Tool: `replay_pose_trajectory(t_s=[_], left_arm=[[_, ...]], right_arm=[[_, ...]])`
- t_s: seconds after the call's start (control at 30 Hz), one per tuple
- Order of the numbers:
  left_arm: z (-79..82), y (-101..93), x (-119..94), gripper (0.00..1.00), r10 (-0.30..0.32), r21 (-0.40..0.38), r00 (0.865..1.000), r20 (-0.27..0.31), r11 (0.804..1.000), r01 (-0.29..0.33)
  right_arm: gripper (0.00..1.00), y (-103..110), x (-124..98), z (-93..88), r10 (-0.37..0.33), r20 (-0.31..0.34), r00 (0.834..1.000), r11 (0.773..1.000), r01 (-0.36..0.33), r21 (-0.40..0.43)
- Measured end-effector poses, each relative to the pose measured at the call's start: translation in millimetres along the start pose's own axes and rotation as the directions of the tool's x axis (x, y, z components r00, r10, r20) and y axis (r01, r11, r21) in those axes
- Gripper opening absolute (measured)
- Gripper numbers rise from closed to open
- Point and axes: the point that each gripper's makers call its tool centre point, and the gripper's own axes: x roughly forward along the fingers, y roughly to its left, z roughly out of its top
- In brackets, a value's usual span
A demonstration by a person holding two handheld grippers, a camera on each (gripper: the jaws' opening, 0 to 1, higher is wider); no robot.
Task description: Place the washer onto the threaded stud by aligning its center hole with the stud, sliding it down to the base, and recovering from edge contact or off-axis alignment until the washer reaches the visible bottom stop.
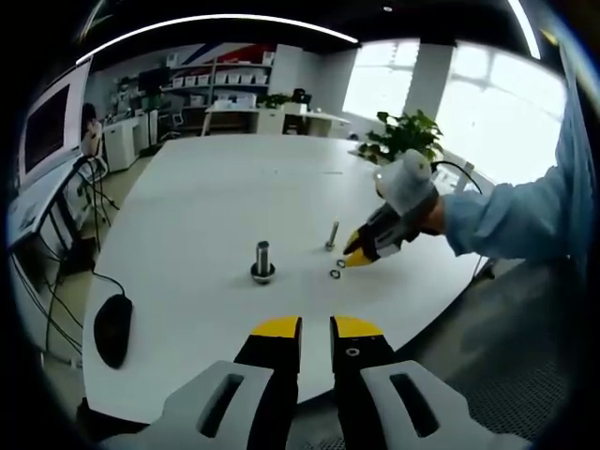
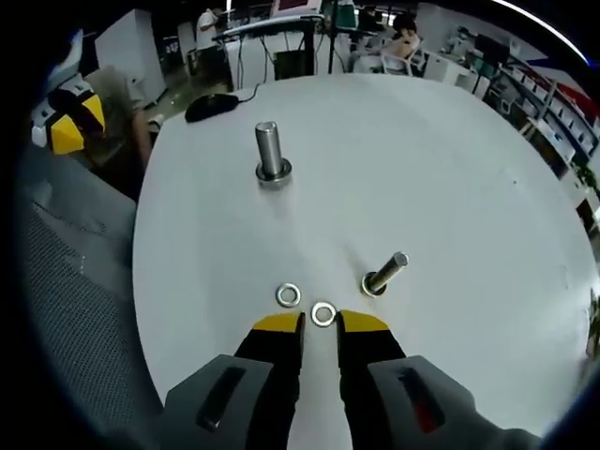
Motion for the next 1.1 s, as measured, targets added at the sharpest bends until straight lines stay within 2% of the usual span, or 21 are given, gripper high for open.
replay_pose_trajectory(t_s=[0.5,0.53,0.63,0.67,0.73,0.87,1.1], left_arm=[[-1.0,-0.3,0,0.1,-0.001,0.002,1.0,-0.006,1.0,0.001],[-1.0,-0.4,0,0.1,-0.002,0.002,1.0,-0.006,1.0,0.002],[-1.1,-0.6,0,0.1,-0.002,0.001,1.0,-0.006,1.0,0.002],[-0.9,-0.6,0,0.1,-0.003,0.002,1.0,-0.006,1.0,0.003],[-0.9,-0.8,0,0.1,-0.004,0.003,1.0,-0.005,1.0,0.004],[-0.6,-0.9,0,0.1,-0.004,0.002,1.0,-0.004,1.0,0.004],[-0.8,-1.1,0,0.1,-0.005,0.003,1.0,-0.004,1.0,0.005]], right_arm=[[0.16,0,9,-5.6,0.004,-0.023,1.0,1.0,-0.004,-0.006],[0.16,-1,9,-3.2,0.0,-0.007,1.0,1.0,0.0,-0.009],[0.16,-2,9,-3.9,-0.006,-0.011,1.0,1.0,0.006,-0.002],[0.15,-2,9,-8.8,-0.002,-0.038,0.999,1.0,0.002,-0.006],[0.15,-1,11,-6.4,0.003,-0.011,1.0,1.0,-0.002,0.019],[0.13,-1,10,-6.1,0.001,-0.007,1.0,1.0,-0.001,0.008],[0.18,-5,12,-2.5,0.0,0.0,1.0,1.0,0.0,0.026]])
